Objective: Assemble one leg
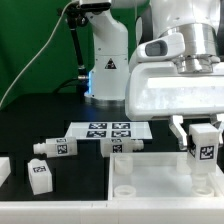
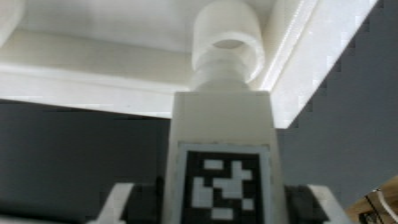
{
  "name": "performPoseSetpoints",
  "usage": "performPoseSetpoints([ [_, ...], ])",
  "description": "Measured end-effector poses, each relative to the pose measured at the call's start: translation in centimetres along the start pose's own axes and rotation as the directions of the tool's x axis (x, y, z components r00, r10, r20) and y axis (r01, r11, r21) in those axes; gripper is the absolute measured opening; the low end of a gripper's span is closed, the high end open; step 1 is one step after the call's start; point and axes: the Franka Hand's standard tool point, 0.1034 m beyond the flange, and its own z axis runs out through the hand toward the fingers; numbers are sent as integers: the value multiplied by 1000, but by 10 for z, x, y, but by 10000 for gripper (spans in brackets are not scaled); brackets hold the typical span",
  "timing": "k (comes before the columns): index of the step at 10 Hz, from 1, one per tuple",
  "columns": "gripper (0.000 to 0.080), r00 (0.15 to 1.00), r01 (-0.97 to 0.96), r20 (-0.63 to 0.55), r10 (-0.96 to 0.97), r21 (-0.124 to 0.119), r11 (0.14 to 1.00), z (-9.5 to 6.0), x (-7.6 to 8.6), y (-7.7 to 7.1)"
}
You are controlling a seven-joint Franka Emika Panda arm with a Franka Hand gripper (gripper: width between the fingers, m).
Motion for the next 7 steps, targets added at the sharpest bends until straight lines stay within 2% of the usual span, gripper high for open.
performPoseSetpoints([
  [7,281,1000,5,-29,-5,-1,1000,6,0,-3],
])
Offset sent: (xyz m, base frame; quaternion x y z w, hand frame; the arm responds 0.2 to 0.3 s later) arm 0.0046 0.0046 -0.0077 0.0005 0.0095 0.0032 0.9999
